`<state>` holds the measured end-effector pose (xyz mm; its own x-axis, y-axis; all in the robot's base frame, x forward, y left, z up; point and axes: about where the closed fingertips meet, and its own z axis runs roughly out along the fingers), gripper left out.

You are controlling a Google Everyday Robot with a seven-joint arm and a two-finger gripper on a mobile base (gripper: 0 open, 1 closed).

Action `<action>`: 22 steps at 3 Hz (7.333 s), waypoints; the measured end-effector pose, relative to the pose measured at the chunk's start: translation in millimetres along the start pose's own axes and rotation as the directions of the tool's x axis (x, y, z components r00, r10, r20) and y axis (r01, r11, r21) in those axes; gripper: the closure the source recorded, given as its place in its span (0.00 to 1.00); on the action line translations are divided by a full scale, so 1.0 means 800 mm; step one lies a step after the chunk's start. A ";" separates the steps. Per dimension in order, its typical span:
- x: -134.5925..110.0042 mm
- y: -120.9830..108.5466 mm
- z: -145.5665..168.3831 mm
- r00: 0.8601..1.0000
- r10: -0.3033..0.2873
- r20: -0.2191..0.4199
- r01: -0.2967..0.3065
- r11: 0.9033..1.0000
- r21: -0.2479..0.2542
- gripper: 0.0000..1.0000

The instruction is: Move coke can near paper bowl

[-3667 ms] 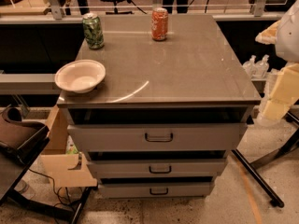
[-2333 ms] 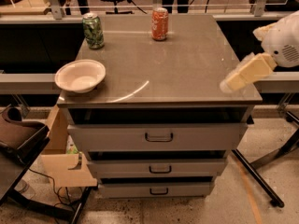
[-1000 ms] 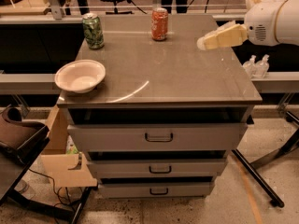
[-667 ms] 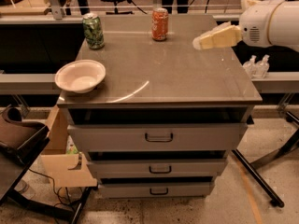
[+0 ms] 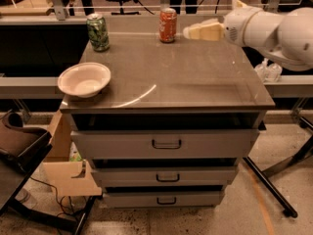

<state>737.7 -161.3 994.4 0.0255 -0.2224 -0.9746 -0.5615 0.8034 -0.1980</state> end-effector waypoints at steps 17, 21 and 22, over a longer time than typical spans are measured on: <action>0.094 0.008 0.313 0.964 0.264 -0.035 -0.266 0.957 -0.116 0.64; 0.095 0.024 0.323 0.961 0.273 -0.042 -0.276 0.950 -0.146 1.00; 0.093 0.024 0.323 0.961 0.273 -0.042 -0.276 0.950 -0.146 1.00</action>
Offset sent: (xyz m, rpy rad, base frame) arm 0.1031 0.0110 -0.0125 0.0538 -0.0115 -0.1204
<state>942.6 -20.1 890.9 -0.1636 -0.0178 -0.9864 -0.6611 0.7441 0.0963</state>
